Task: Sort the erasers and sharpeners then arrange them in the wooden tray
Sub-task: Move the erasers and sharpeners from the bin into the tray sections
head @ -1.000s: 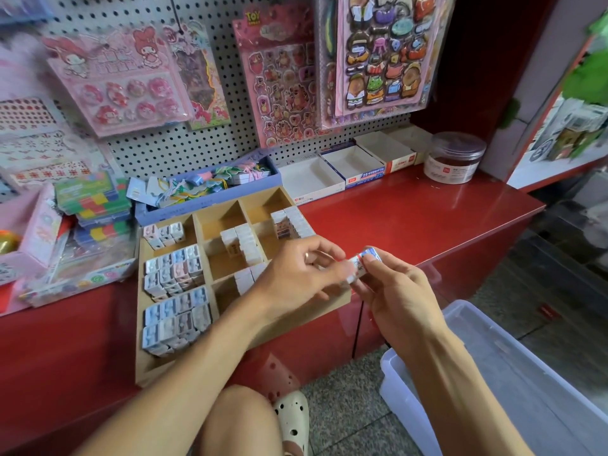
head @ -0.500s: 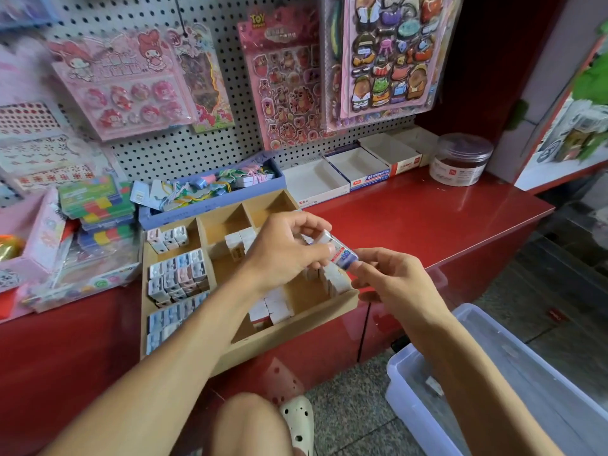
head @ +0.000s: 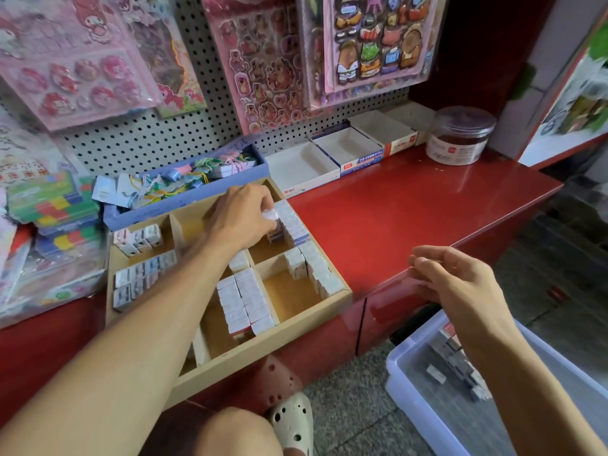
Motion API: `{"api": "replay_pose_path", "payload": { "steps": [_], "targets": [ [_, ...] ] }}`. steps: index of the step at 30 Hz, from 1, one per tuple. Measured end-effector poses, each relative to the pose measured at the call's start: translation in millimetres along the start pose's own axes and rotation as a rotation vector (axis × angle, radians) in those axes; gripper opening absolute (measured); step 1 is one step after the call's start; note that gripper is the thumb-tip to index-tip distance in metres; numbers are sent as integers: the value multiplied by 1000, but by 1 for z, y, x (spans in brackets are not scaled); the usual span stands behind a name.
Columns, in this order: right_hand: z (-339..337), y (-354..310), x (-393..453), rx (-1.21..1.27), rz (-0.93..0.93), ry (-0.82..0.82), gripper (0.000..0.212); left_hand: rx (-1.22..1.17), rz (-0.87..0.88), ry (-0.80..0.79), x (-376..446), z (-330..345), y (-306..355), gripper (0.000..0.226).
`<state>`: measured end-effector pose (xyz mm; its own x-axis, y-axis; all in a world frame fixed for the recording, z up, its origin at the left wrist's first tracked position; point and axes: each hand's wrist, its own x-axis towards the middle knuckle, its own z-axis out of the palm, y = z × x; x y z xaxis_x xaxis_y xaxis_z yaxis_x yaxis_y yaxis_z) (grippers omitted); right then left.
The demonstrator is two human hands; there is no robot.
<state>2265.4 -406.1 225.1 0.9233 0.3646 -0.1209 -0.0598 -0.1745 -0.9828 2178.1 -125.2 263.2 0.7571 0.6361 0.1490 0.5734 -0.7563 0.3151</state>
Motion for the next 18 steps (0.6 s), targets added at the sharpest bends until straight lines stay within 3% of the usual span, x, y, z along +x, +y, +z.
{"api": "replay_pose_path", "payload": {
  "steps": [9,18],
  "targets": [
    [-9,6,1,96,24,40,17,88,87,144,-12,20,2,22],
    [-14,3,-15,131,40,36,17,22,8,45,-16,-13,6,23]
  ]
}}
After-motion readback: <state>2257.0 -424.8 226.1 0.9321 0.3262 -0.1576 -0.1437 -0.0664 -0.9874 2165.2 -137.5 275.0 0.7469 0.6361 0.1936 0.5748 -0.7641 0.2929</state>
